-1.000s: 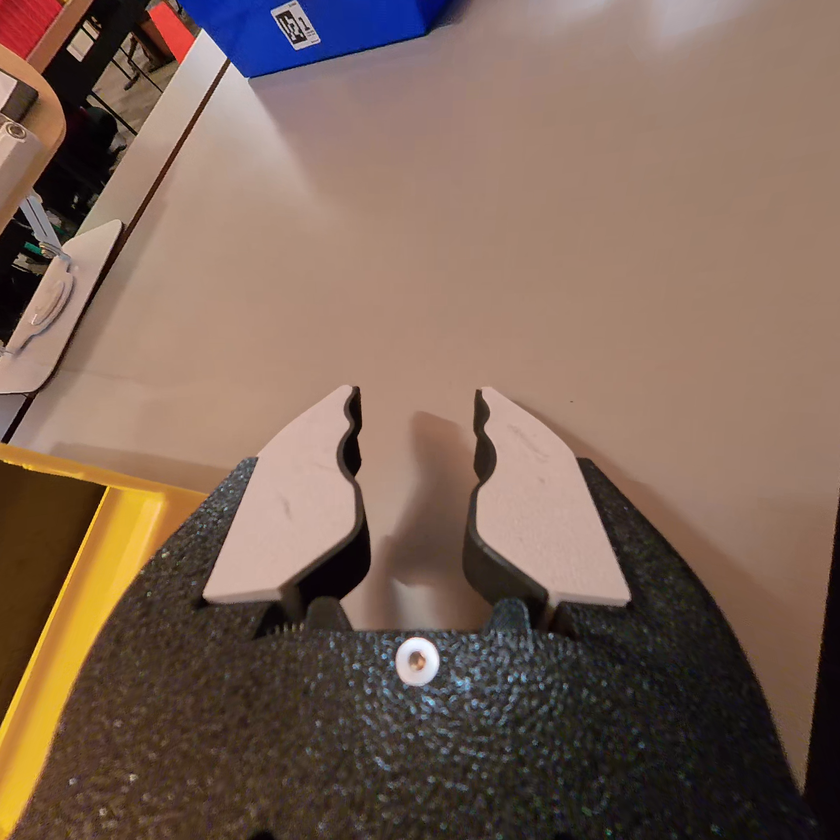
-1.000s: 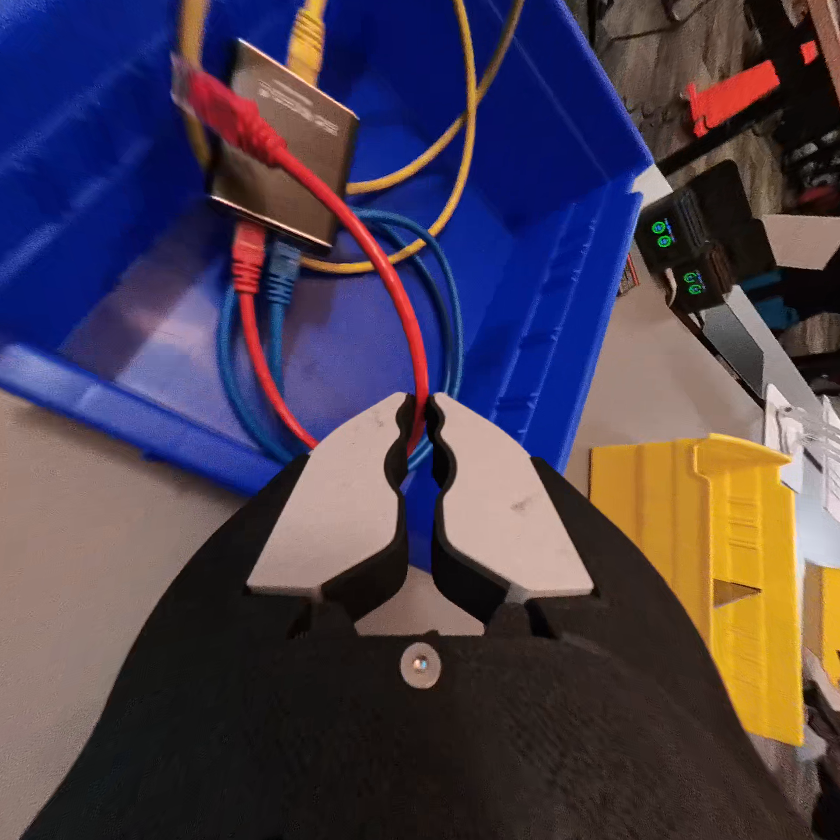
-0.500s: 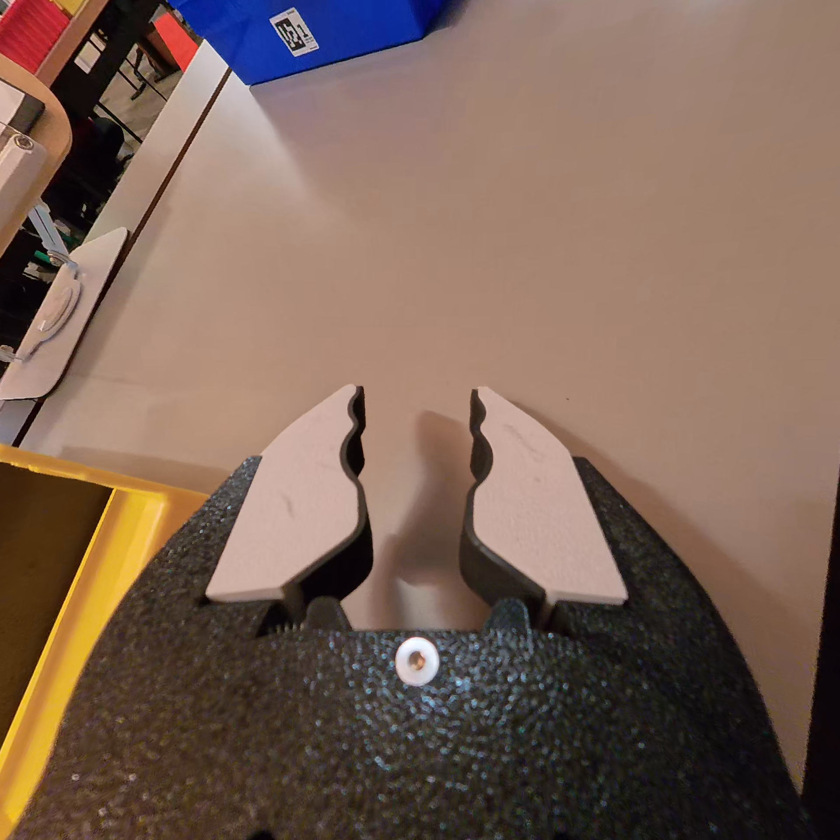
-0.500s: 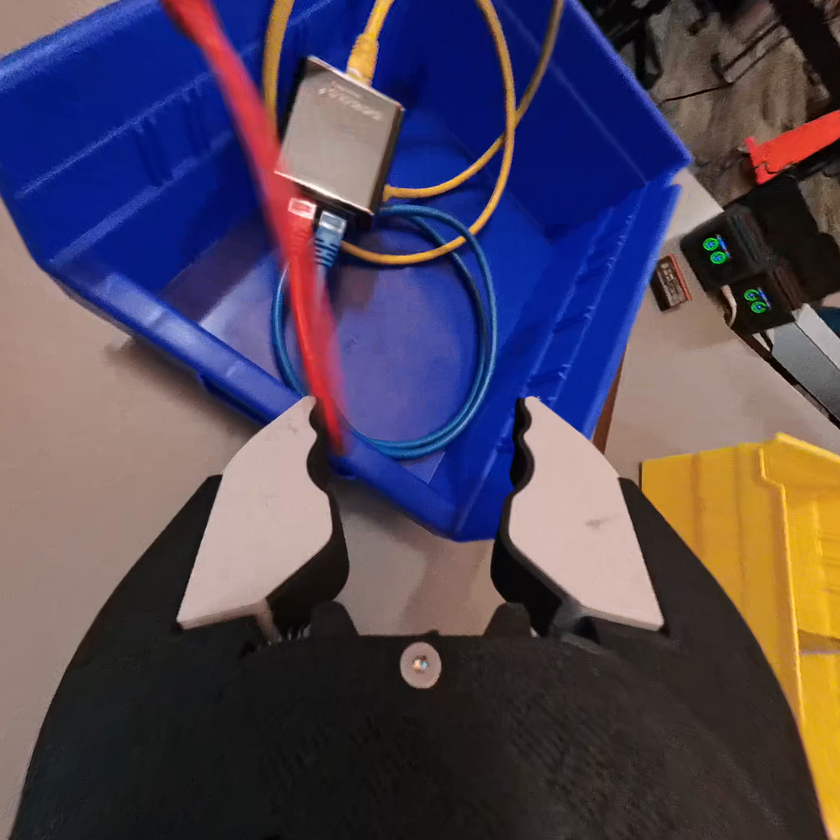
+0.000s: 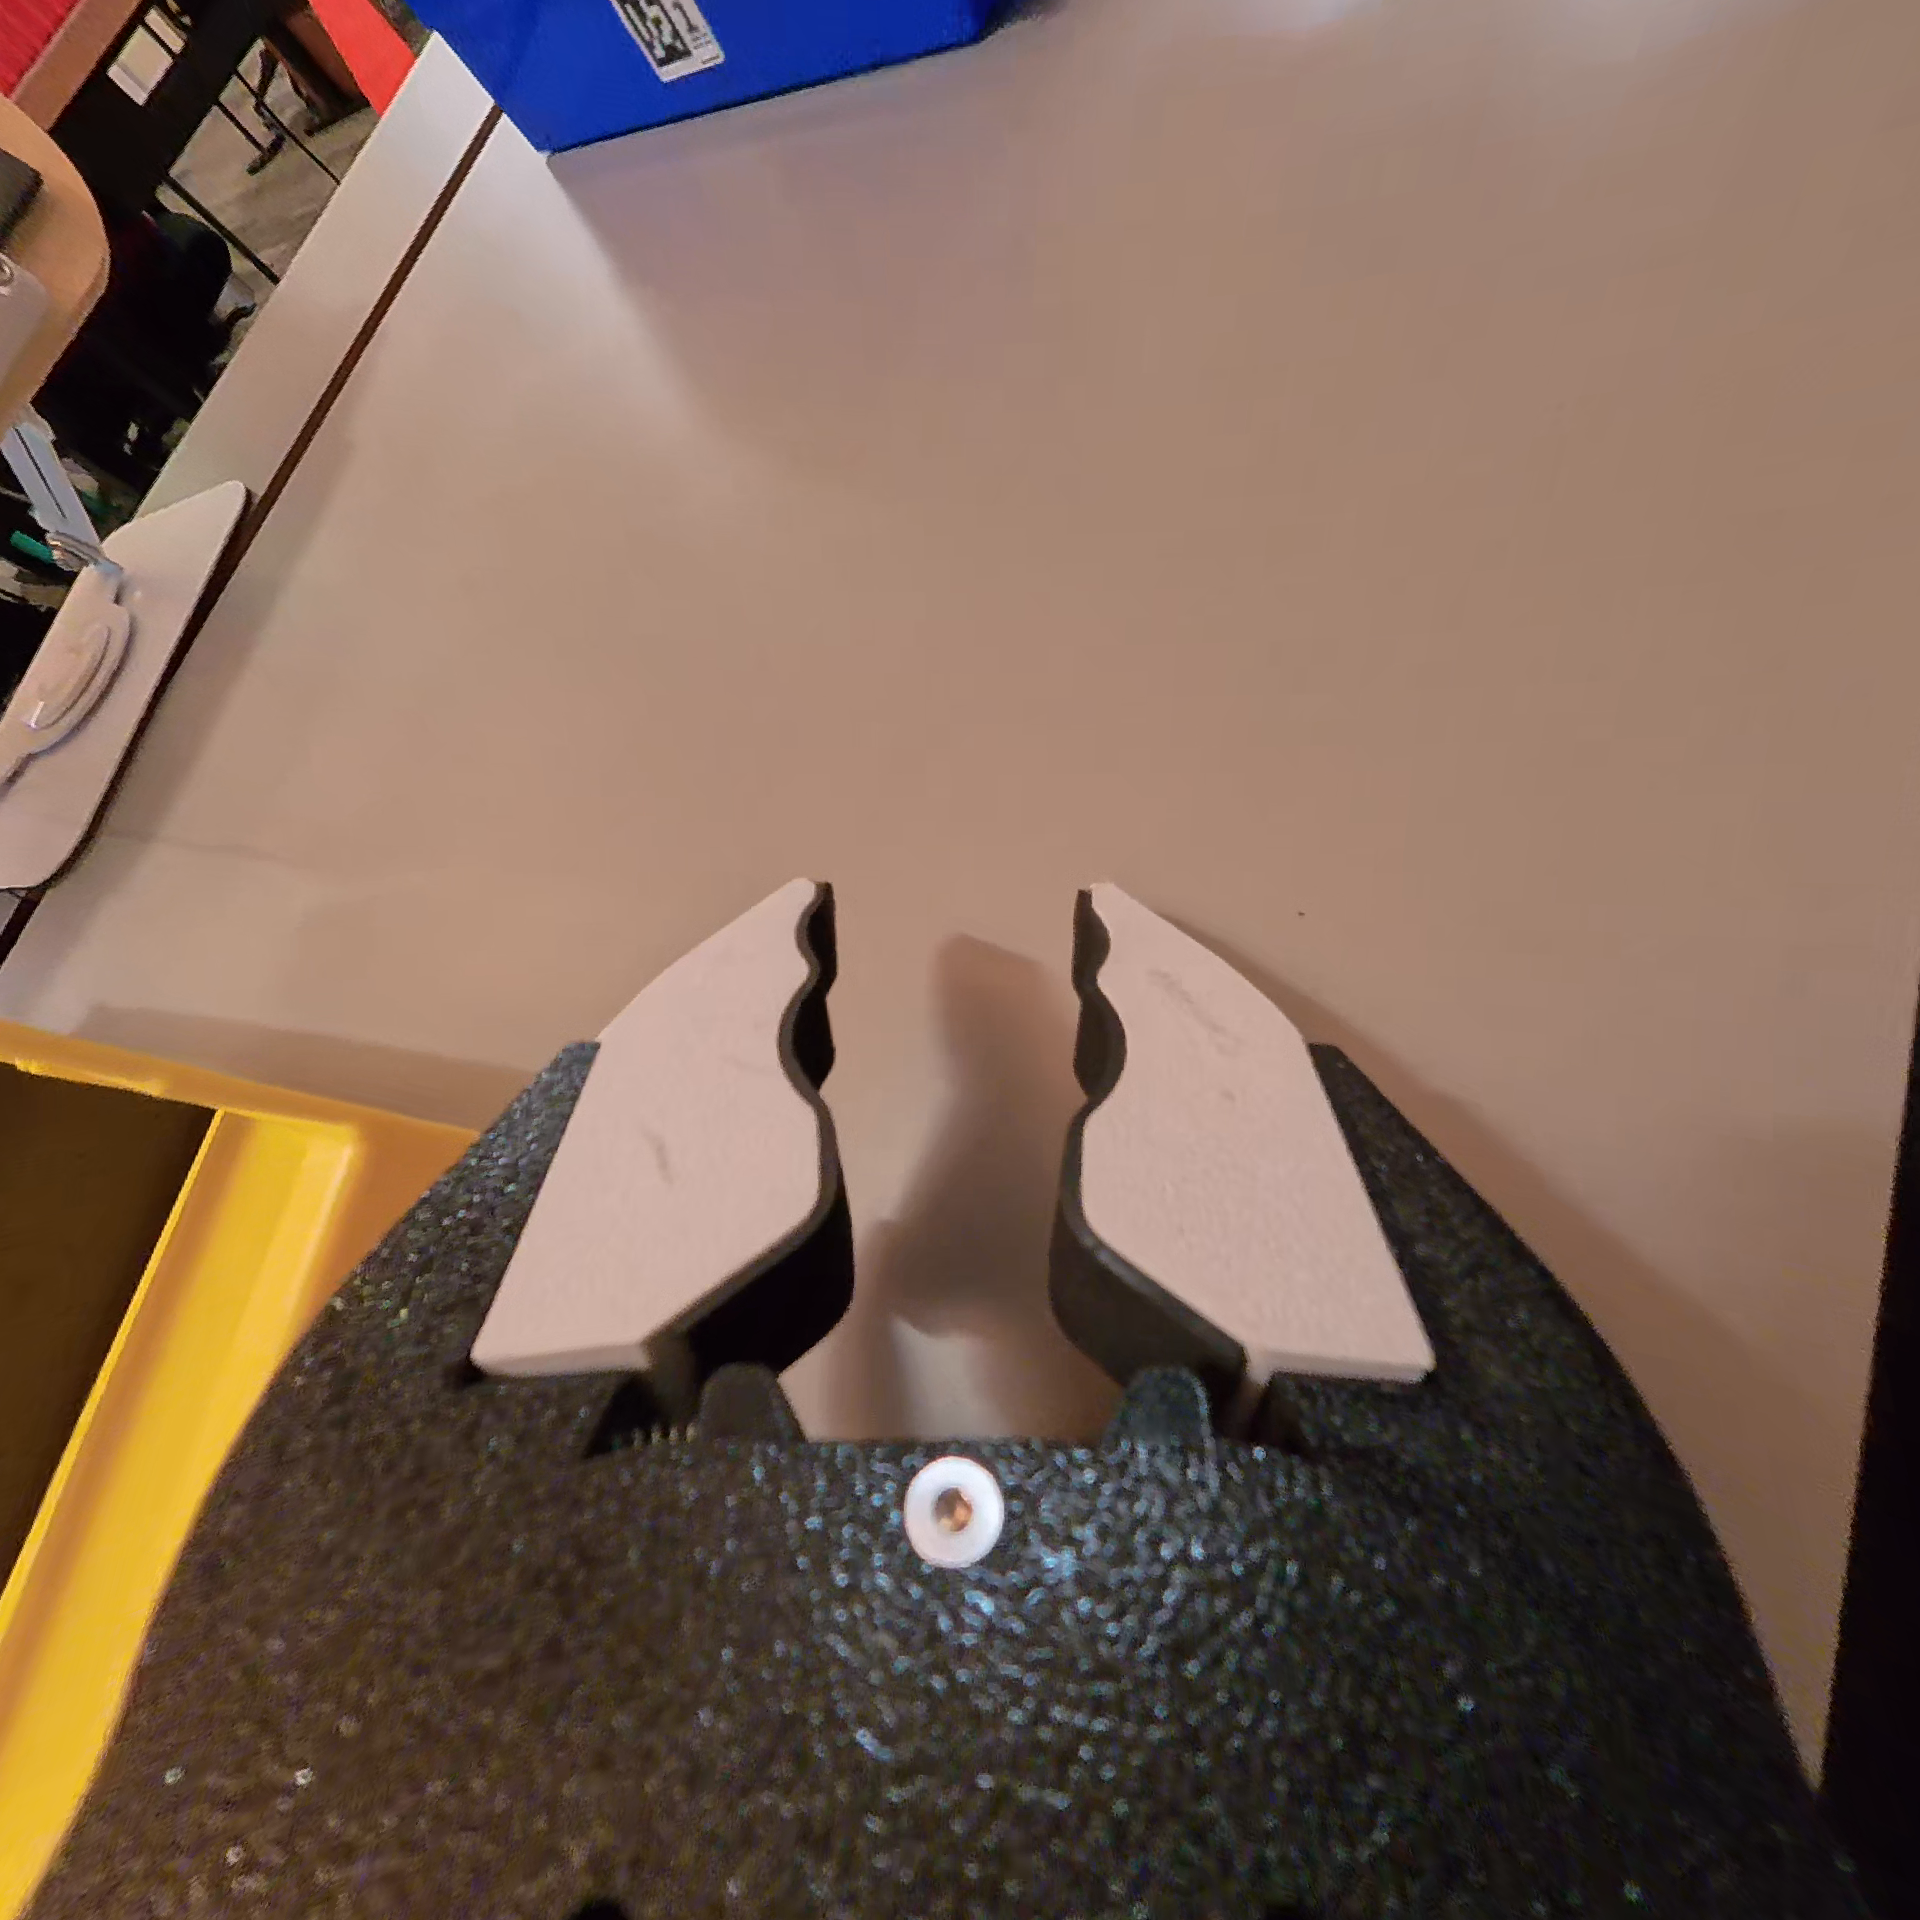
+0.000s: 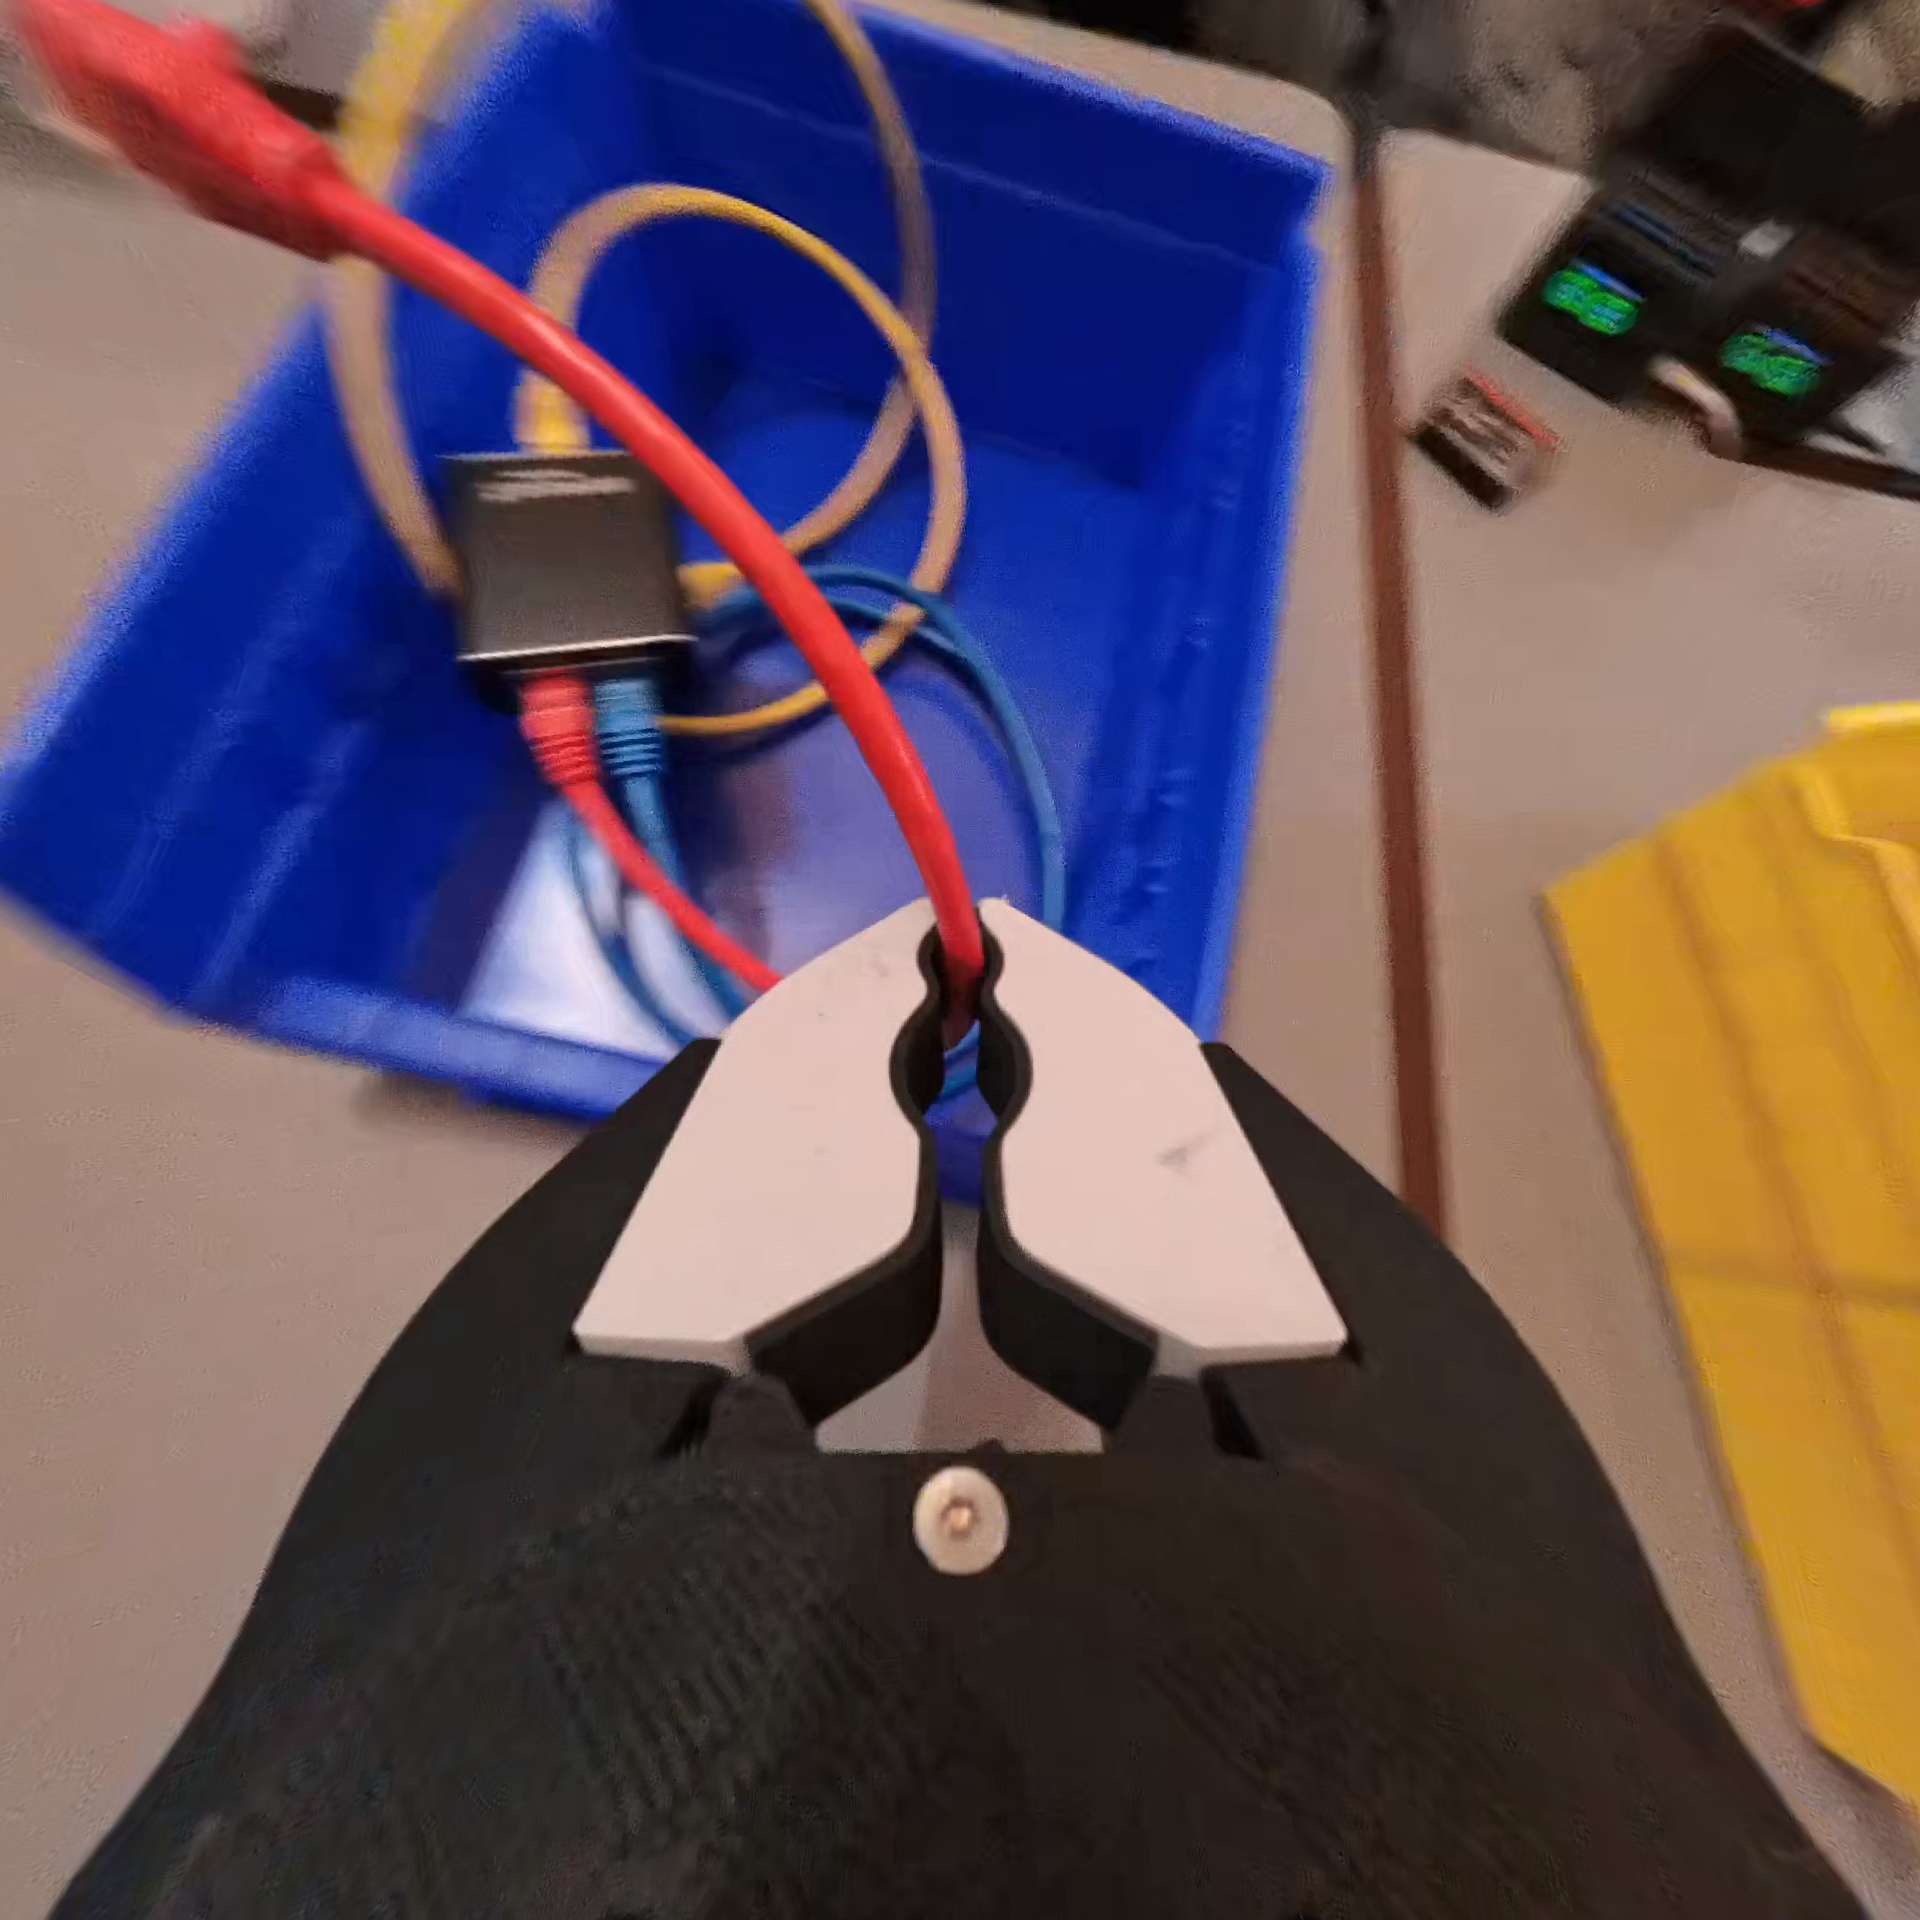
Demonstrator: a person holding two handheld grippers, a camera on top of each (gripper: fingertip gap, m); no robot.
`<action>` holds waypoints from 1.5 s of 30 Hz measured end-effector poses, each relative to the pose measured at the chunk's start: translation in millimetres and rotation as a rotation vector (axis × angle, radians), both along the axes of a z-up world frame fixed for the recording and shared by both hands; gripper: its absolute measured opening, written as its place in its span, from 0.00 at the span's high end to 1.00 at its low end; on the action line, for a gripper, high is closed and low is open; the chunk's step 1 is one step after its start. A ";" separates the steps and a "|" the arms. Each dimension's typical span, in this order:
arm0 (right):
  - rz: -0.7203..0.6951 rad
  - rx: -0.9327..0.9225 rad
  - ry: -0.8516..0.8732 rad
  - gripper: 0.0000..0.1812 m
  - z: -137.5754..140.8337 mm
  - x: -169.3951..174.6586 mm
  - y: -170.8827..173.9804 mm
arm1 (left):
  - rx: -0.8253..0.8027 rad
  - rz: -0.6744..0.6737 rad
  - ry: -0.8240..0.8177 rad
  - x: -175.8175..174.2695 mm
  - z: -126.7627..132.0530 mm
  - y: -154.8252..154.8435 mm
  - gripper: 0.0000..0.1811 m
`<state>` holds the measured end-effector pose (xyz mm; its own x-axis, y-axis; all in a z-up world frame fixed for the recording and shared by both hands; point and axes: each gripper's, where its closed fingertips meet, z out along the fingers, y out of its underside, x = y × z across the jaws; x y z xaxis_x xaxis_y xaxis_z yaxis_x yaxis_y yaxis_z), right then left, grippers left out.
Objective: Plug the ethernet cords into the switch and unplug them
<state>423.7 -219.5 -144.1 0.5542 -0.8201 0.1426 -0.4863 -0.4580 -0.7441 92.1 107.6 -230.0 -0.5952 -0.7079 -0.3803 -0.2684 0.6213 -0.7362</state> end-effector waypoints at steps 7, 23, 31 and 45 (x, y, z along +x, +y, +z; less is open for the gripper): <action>0.047 -0.399 0.443 1.00 -50.5 15.5 2.2 | -0.037 0.002 0.061 1.6 -3.4 0.3 0.76; -0.153 -0.329 0.271 1.00 -62.7 68.1 -0.7 | -0.069 -0.036 0.122 -1.1 -7.0 -3.4 0.79; 0.114 -0.441 0.228 0.57 -50.2 50.3 25.9 | -0.058 -0.040 0.105 -1.6 -6.0 -3.8 0.80; 0.429 -0.185 0.267 0.46 -11.7 -36.7 15.7 | -0.076 -0.054 0.139 -2.3 -7.2 -8.8 0.79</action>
